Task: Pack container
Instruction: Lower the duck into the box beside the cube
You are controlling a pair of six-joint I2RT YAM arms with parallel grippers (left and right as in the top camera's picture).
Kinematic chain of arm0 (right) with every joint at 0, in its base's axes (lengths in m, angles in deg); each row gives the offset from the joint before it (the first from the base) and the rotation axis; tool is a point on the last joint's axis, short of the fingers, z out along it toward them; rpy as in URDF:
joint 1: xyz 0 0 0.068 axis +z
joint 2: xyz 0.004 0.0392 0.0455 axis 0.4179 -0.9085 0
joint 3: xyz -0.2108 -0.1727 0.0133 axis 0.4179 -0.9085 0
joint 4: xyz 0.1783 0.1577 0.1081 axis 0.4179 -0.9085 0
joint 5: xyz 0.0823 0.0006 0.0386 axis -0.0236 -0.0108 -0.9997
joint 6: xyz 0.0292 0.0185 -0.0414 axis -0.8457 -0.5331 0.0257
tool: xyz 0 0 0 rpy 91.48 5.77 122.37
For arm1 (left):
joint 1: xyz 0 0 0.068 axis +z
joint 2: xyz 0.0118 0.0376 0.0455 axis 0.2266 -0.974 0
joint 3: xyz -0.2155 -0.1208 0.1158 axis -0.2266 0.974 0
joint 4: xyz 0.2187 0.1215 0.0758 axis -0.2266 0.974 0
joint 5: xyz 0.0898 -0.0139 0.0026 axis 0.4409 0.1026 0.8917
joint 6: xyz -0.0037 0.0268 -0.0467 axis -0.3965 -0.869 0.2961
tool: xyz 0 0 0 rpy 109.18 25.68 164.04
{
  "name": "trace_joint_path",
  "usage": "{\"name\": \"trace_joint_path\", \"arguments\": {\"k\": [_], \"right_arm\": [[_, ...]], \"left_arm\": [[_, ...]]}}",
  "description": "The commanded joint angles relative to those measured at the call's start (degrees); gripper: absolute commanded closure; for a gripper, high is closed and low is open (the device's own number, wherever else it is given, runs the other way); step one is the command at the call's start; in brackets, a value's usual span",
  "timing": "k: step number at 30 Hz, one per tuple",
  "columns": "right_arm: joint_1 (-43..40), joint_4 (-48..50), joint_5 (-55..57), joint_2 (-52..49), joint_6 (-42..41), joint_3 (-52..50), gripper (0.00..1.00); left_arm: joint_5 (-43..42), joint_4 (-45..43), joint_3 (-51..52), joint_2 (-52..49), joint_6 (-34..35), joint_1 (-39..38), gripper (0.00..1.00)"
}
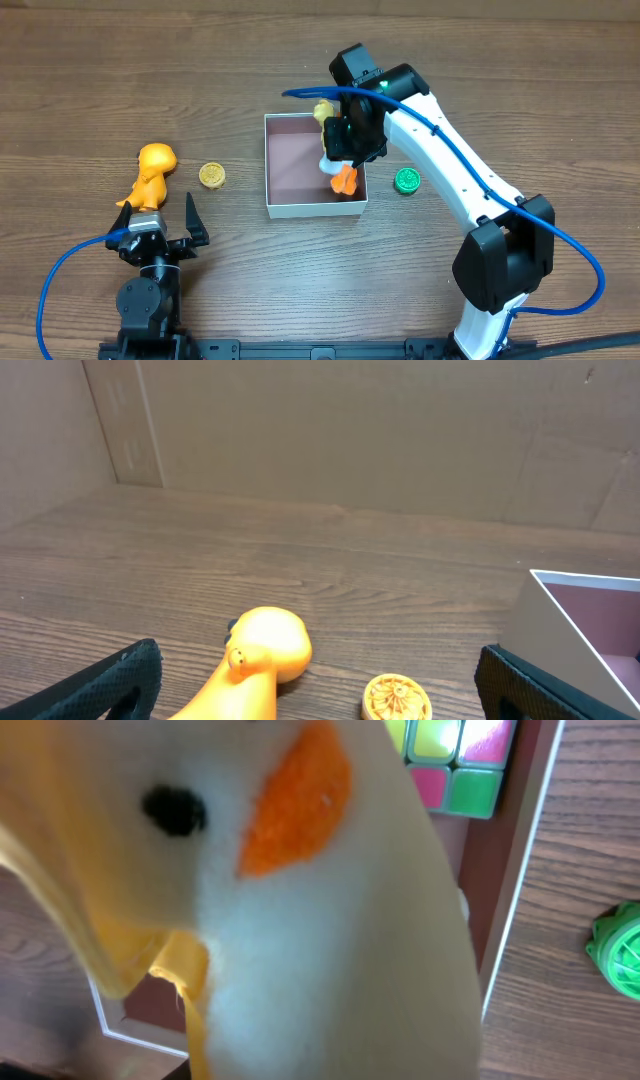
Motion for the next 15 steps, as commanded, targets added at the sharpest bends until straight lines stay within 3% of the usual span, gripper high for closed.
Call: {"name": "trace_joint_path", "arguments": {"k": [1,15], "right_arm": [[0.0,2.1,-0.4,-0.1,-0.5,-3.0,0.66],[0.0,4.3,0.6,-0.1,-0.3,-4.9,0.6]], "left_arm": [[-0.2,-0.1,0.2,0.1,-1.5,0.4,0.0],[-0.2,-0.1,0.2,0.1,-1.5,0.4,0.0]]}}
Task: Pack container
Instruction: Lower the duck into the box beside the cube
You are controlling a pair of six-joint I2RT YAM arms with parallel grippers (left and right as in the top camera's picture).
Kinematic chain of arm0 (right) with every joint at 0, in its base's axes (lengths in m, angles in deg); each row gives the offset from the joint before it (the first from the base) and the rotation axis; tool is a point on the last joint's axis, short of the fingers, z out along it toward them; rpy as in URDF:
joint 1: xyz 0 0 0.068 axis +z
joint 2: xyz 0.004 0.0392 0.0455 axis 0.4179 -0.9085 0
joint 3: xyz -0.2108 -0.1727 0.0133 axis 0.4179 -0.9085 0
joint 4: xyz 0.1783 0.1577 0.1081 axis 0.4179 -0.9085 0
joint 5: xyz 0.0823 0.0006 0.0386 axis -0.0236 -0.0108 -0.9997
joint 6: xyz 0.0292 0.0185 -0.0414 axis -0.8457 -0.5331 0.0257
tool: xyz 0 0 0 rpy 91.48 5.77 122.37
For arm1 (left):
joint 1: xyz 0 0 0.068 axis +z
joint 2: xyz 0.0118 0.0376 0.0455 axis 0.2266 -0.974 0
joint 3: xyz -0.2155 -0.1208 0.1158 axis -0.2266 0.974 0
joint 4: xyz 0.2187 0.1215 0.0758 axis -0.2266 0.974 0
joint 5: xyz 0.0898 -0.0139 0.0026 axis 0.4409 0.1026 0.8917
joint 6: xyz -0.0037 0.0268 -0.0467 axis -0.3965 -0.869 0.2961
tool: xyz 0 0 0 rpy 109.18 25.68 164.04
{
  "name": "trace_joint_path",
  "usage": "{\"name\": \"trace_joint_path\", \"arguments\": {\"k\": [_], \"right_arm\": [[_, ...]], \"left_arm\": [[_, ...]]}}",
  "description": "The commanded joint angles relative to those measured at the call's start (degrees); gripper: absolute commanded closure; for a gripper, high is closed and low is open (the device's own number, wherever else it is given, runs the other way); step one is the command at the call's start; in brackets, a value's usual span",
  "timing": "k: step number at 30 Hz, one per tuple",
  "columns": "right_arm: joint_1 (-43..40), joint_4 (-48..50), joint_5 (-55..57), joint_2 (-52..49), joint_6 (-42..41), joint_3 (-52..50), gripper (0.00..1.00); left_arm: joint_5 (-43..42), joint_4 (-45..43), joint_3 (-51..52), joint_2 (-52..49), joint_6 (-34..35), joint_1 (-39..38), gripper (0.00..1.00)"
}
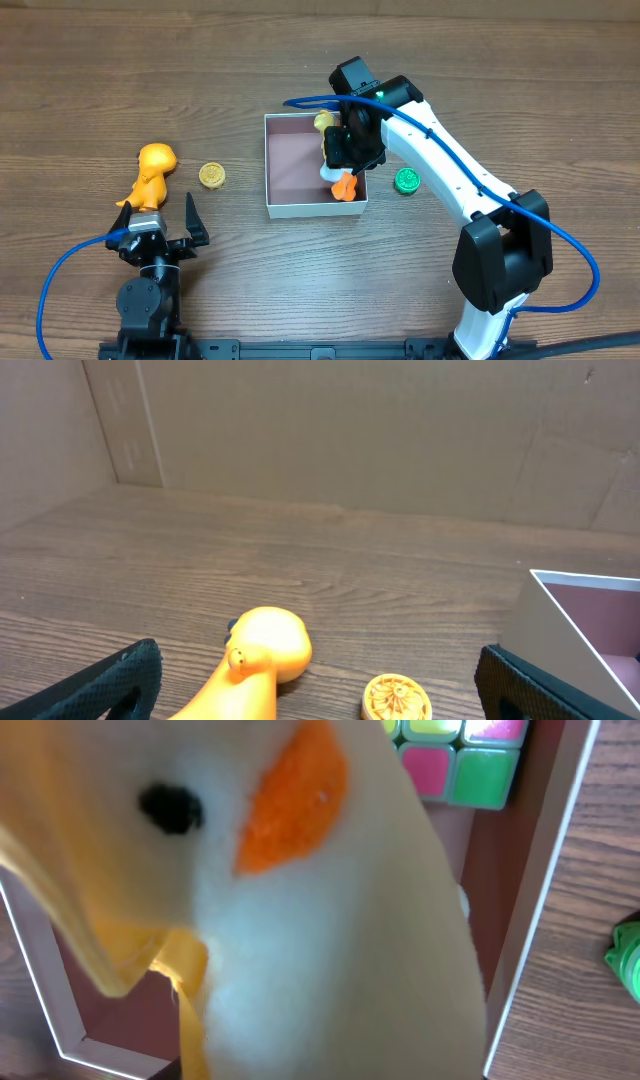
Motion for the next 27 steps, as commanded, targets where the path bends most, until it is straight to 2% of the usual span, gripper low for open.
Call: {"name": "trace_joint_path", "arguments": {"k": [1,27], "right_arm": [[0.0,0.6,1.1,-0.1,-0.3,-0.2,0.59],[0.0,4.6,3.6,-0.4,0.0,-6.2,0.58]], "left_arm": [[-0.3,-0.1,0.2,0.1,-1.5,0.4,0.0],[-0.3,-0.1,0.2,0.1,-1.5,0.4,0.0]]}}
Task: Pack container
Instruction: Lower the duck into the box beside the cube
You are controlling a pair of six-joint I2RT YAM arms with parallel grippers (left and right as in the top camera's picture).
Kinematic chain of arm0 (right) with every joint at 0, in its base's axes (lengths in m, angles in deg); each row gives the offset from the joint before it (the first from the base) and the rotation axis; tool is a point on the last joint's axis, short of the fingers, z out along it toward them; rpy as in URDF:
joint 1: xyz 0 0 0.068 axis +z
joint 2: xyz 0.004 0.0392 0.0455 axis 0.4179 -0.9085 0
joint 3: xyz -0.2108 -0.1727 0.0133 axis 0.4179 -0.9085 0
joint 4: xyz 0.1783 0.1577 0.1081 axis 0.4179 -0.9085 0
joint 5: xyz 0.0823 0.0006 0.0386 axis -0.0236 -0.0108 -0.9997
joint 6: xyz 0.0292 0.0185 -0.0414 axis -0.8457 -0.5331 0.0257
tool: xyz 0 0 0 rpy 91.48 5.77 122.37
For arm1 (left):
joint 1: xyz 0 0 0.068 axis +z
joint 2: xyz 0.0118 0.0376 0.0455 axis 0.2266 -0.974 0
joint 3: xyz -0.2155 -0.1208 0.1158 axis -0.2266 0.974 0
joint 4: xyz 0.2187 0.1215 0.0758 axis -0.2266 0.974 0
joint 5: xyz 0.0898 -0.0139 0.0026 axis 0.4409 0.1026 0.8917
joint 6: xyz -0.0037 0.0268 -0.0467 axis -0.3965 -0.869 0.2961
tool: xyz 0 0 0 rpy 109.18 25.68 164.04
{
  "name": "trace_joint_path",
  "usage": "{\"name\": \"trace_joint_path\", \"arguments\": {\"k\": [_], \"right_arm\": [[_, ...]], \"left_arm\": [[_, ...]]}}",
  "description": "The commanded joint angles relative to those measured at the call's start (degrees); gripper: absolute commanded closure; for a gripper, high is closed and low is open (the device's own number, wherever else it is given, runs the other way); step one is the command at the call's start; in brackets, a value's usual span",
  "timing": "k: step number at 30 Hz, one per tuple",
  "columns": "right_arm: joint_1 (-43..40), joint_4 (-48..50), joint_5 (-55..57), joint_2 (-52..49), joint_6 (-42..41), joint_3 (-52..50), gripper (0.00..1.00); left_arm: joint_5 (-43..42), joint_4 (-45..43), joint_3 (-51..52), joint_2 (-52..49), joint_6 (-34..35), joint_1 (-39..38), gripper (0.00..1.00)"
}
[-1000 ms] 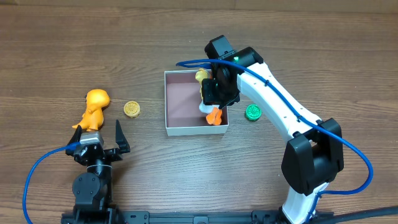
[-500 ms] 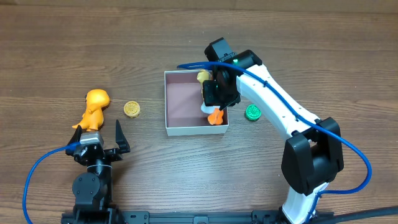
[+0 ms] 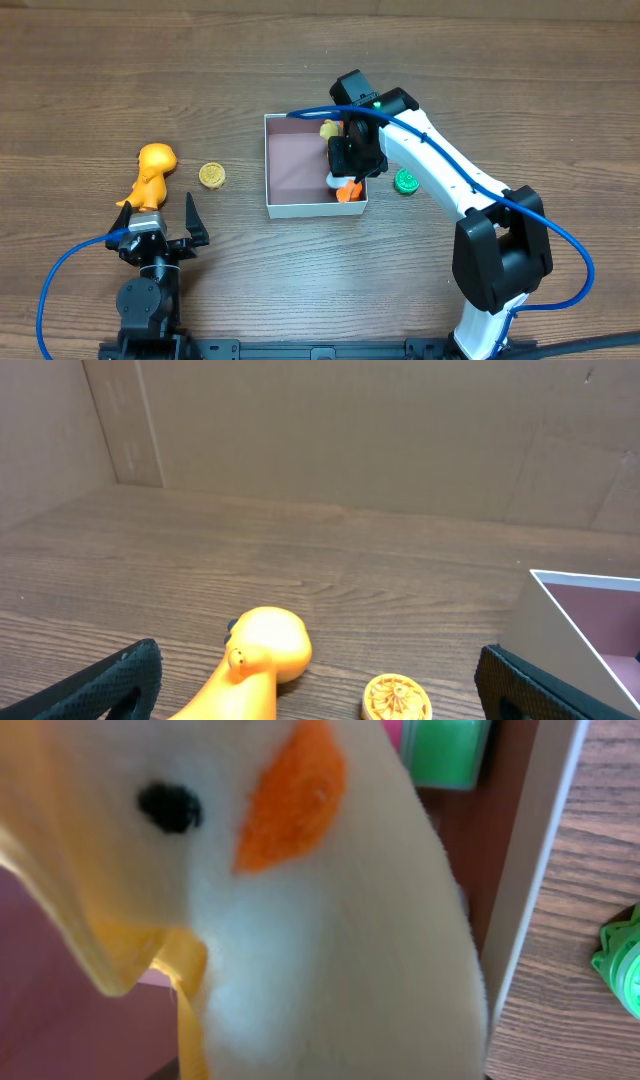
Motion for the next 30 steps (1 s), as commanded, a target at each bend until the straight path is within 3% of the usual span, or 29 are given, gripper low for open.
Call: {"name": "trace_joint_path", "arguments": {"k": [1,17,30], "right_arm": [[0.0,0.6,0.5,-0.4,0.0,-0.1,0.58],[0.0,0.7,0.5,-0.4,0.0,0.1,0.38],[-0.1,-2.1,0.6,-0.4,0.0,5.1,0.37]], "left_arm": [[-0.2,-0.1,0.2,0.1,-1.5,0.4,0.0],[-0.2,-0.1,0.2,0.1,-1.5,0.4,0.0],[-0.2,-0.1,0.2,0.1,-1.5,0.4,0.0]]}}
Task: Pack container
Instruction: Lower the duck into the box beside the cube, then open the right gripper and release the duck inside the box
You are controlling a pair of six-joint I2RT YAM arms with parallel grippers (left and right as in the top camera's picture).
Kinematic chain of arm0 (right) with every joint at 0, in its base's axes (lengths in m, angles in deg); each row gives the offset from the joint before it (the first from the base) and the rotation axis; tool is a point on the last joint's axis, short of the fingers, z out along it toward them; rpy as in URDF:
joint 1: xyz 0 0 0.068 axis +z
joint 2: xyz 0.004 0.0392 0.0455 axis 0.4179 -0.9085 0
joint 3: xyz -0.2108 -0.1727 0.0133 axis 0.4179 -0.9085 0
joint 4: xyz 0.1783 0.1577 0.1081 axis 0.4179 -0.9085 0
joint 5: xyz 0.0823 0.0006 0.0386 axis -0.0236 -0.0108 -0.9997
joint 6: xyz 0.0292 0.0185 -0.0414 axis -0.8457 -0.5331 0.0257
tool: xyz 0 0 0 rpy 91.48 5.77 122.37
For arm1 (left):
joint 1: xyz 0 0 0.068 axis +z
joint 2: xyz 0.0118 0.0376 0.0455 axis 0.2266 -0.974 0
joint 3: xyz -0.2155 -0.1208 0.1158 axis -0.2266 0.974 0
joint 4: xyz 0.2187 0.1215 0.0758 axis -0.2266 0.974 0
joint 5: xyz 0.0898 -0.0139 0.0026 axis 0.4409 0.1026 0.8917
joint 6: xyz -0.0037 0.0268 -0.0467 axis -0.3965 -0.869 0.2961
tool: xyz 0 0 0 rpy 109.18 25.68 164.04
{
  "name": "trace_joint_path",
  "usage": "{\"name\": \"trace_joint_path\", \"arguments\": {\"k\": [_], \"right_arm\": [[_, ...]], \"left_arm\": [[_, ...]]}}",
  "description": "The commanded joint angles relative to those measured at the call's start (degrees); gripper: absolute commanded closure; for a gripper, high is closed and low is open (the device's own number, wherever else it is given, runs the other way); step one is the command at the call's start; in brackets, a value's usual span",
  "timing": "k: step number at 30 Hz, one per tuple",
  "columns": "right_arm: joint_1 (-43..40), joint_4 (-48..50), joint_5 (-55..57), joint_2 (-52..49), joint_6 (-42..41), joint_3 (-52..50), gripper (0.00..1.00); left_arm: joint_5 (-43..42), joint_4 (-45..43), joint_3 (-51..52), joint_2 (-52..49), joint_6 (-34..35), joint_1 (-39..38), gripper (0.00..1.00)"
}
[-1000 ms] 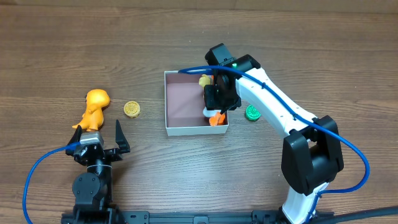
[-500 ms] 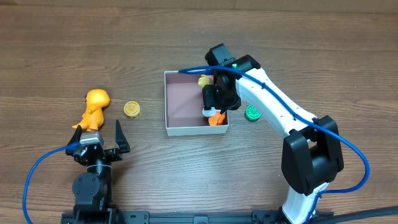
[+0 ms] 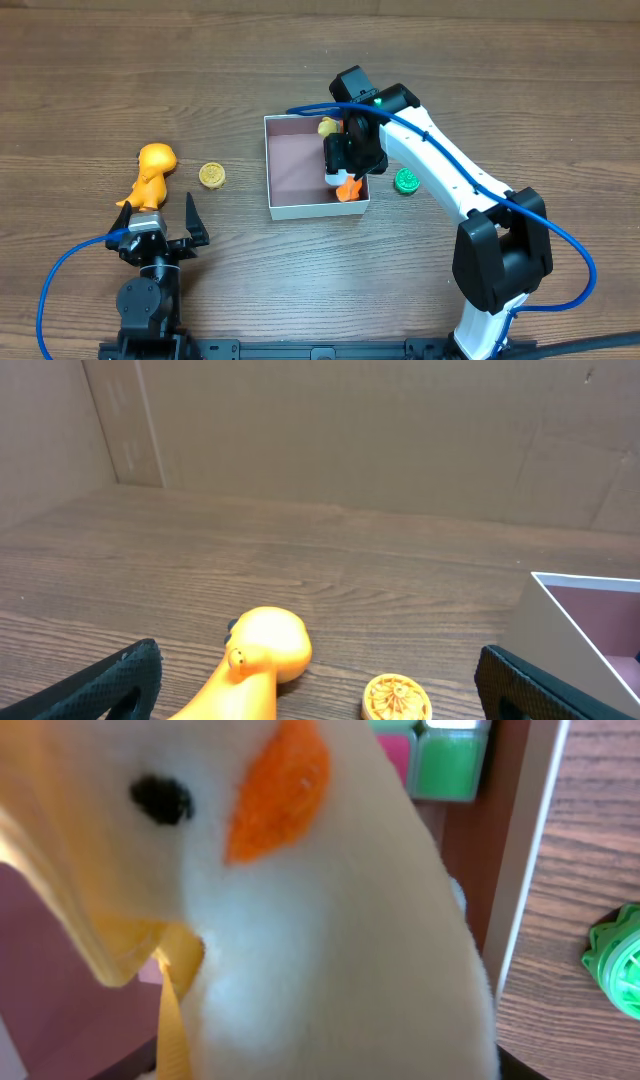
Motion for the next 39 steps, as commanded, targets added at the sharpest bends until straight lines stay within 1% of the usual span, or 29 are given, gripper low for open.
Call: {"name": "trace_joint_path", "arguments": {"k": [1,7,10,12,14,18,20,27,32,34,36,37,38,39], "right_arm": [[-0.1,-0.4,0.6,-0.4,0.2,2.5,0.37],[-0.1,-2.0,2.7,-0.4,0.2,2.8,0.36],[-0.1,-2.5,2.7,-0.4,0.2,2.8,0.32],[-0.1,-2.6,2.7,-0.4,0.2,2.8,0.3],[-0.1,-2.6,2.7,-0.4,0.2,2.8,0.25],[-0.1,-2.7,3.0,-0.4,0.3,2.8,0.24],[-0.1,-2.7,3.1,-0.4,0.3,2.8,0.19],[-0.1,-3.1,3.1,-0.4,0.4,3.5,0.18],[-0.1,-5.2,3.1,-0.4,0.8,8.5,0.19],[-0.1,-5.5,2.9,-0.4,1.6,10.3,0.2],[0.0,-5.3,2.9,-0.4,1.9,11.7,0.24],[0.0,-4.9,2.8,-0.4,1.9,11.7,0.28],[0.0,-4.6,2.8,-0.4,1.9,11.7,0.39],[0.0,-4.2,2.8,-0.5,1.9,11.6,0.54]], "left_arm": [[-0.3,-0.1,0.2,0.1,-1.5,0.4,0.0],[-0.3,-0.1,0.2,0.1,-1.5,0.4,0.0],[-0.3,-0.1,0.2,0.1,-1.5,0.4,0.0],[-0.3,-0.1,0.2,0.1,-1.5,0.4,0.0],[-0.3,-0.1,0.2,0.1,-1.5,0.4,0.0],[-0.3,-0.1,0.2,0.1,-1.5,0.4,0.0],[-0.3,-0.1,0.2,0.1,-1.5,0.4,0.0],[-0.3,-0.1,0.2,0.1,-1.5,0.4,0.0],[-0.3,-0.1,0.2,0.1,-1.5,0.4,0.0],[-0.3,-0.1,0.2,0.1,-1.5,0.4,0.0],[-0.3,-0.1,0.2,0.1,-1.5,0.4,0.0],[-0.3,-0.1,0.2,0.1,-1.5,0.4,0.0],[-0.3,-0.1,0.2,0.1,-1.5,0.4,0.0],[-0.3,-0.1,0.2,0.1,-1.5,0.4,0.0]]}}
